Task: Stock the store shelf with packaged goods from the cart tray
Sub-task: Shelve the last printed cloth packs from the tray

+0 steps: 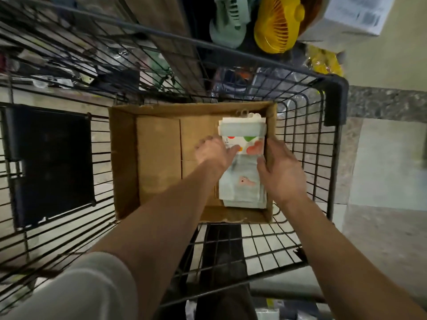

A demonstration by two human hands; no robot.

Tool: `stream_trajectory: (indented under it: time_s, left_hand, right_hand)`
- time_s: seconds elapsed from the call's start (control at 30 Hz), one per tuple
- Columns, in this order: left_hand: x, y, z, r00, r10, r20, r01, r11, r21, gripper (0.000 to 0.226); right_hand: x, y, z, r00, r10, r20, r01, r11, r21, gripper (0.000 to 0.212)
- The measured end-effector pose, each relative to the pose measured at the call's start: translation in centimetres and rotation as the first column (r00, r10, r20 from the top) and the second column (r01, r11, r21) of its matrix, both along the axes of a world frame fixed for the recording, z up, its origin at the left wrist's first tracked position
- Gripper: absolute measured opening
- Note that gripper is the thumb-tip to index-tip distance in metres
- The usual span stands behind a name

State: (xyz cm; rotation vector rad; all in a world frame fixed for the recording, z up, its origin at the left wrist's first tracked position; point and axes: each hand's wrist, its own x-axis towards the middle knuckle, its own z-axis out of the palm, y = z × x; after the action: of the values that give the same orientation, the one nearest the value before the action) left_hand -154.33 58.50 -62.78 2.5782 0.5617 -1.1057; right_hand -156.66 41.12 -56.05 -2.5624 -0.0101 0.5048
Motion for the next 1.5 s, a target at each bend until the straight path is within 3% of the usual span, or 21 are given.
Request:
stream_trajectory:
  time_s: [0.13, 0.27, 0.5, 0.8, 0.97, 1.1, 1.2, 1.3, 1.5]
  left_hand:
    - [-0.2, 0.1, -1.0, 0.981, 0.187, 0.058, -0.183, 0.981, -0.071, 0.062]
    - [-0.5, 1.0, -0.7, 0.957, 0.283, 0.059, -0.271, 0.949, -0.159, 0.047]
    - [-1.0, 2.5, -0.2, 0.863, 0.506, -0.007, -0.453, 0.767, -0.455, 0.027]
    - [-4.5, 9.9, 5.2, 0.587, 0.783, -0.205, -0.630, 0.282, -0.724, 0.039]
    - [-5.5, 15.0, 6.6, 0.537, 0.816, -0.216, -0.653, 0.239, -0.719, 0.040]
    - [-5.8, 16.7, 7.0, 0.583, 0.797, -0.160, -0.609, 0.298, -0.735, 0.032]
    - [-6.3, 17.2, 7.0, 0.569, 0.811, -0.141, -0.601, 0.292, -0.744, 0.032]
    - [-6.6, 17.6, 6.8, 0.537, 0.836, -0.114, -0.596, 0.281, -0.753, 0.034]
    - [-7.1, 18.0, 7.0, 0.523, 0.848, -0.084, -0.591, 0.291, -0.752, 0.034]
  right_hand:
    - [-0.6, 0.2, -0.5, 1.000, -0.015, 0.025, 0.015, 1.000, 0.002, 0.042]
    - [-1.5, 1.9, 0.0, 0.988, -0.153, 0.004, 0.152, 0.985, 0.084, 0.042]
    - [-2.2, 3.7, -0.2, 0.966, -0.244, -0.083, 0.255, 0.952, 0.171, 0.039]
    - [0.4, 5.1, -3.2, 0.950, -0.246, -0.195, 0.258, 0.965, 0.043, 0.035]
    - [1.3, 5.7, -6.6, 0.892, -0.367, -0.265, 0.383, 0.924, 0.007, 0.053]
    - [1.0, 5.9, -8.2, 0.857, -0.440, -0.269, 0.453, 0.891, -0.014, 0.049]
    - [1.0, 6.7, -8.2, 0.852, -0.444, -0.279, 0.452, 0.891, -0.036, 0.057]
    - [0.8, 7.2, -8.5, 0.892, -0.409, -0.193, 0.384, 0.911, -0.153, 0.067]
    - [1.1, 7.3, -9.5, 0.886, -0.412, -0.215, 0.387, 0.910, -0.150, 0.056]
